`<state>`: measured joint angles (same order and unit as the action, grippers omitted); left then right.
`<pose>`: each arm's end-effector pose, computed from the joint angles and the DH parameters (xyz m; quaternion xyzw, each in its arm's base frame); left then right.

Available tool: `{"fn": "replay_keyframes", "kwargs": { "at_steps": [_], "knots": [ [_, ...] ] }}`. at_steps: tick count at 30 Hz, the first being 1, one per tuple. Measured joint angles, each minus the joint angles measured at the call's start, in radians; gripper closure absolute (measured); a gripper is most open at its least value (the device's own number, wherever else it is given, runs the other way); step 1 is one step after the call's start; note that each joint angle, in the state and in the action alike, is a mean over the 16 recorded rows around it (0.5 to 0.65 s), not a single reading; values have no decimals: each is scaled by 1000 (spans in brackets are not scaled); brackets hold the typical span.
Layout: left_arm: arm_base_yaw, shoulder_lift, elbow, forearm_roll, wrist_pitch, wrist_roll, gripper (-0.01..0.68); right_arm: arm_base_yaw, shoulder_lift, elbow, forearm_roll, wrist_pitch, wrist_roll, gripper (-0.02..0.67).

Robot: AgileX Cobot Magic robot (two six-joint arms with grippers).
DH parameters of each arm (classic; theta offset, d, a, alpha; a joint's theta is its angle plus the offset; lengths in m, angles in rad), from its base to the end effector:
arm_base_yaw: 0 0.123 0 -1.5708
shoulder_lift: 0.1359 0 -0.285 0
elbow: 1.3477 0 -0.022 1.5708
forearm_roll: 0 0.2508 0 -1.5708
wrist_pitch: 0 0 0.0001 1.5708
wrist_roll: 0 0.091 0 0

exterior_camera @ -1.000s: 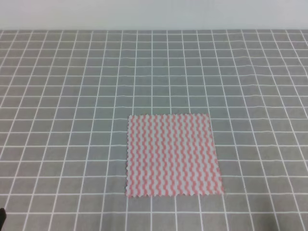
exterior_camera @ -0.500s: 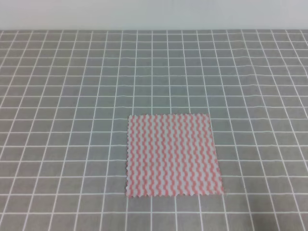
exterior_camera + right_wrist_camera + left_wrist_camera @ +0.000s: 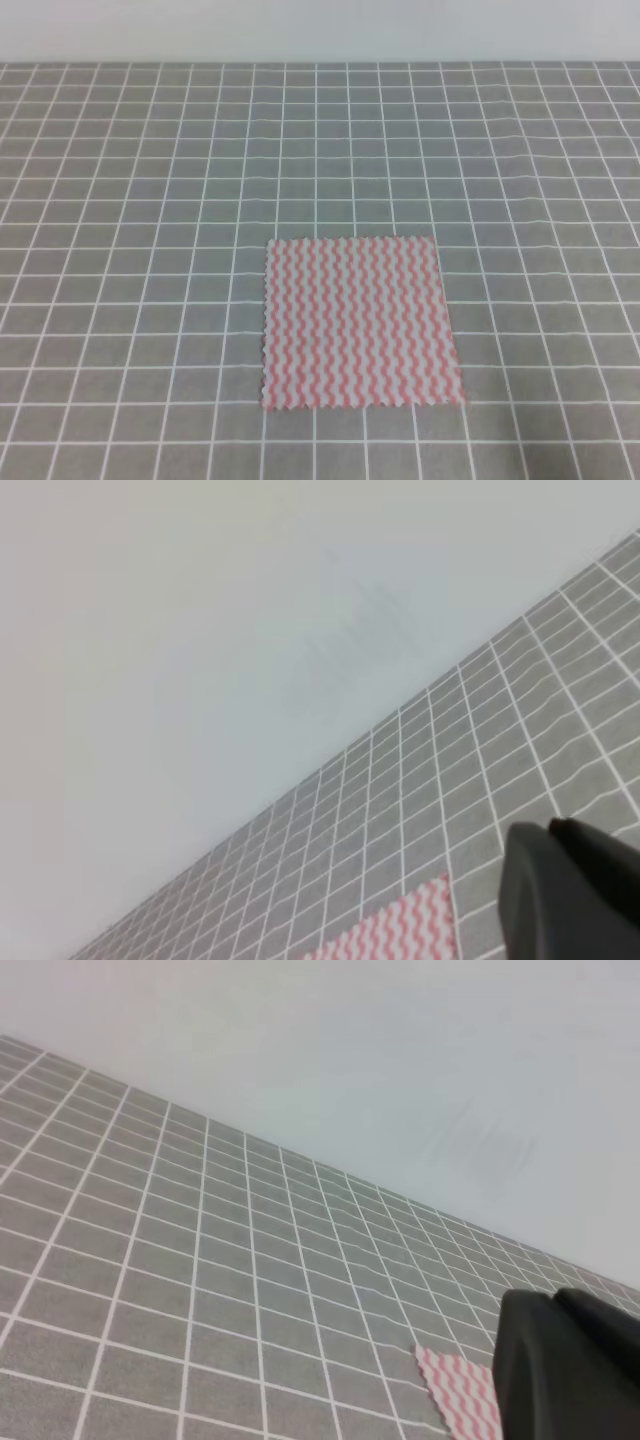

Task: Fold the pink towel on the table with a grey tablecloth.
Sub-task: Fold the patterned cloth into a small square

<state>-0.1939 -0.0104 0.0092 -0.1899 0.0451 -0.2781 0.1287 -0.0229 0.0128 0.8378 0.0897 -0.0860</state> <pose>0.0548 -0.0116 0.2066 -0.0913 0.6853 -0.2375 0.6824 0.0538 0.0131 0.2047 0.1891 0.6676 0.3270 0.6416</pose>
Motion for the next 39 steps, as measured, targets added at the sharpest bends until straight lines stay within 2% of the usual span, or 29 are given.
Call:
{"fn": "replay_keyframes", "kwargs": {
  "at_steps": [6,14,24,30,35,39],
  "knots": [
    [0,3,-4,0,8,-8,676,0,-2,-1,43,16,-2,666],
    [0,40,-62,1,80,-11,676,0,41,-49,22,81,-2,666],
    [0,314,-278,-19,310,42,676,0,265,-233,-98,256,-2,666],
    [0,537,-399,-169,419,262,676,0,458,-346,-170,388,-30,666],
    [-3,701,-454,-405,452,548,676,0,603,-406,-176,481,-78,666],
    [-30,818,-468,-660,427,826,676,4,700,-434,-132,526,-145,666]
  ]
}}
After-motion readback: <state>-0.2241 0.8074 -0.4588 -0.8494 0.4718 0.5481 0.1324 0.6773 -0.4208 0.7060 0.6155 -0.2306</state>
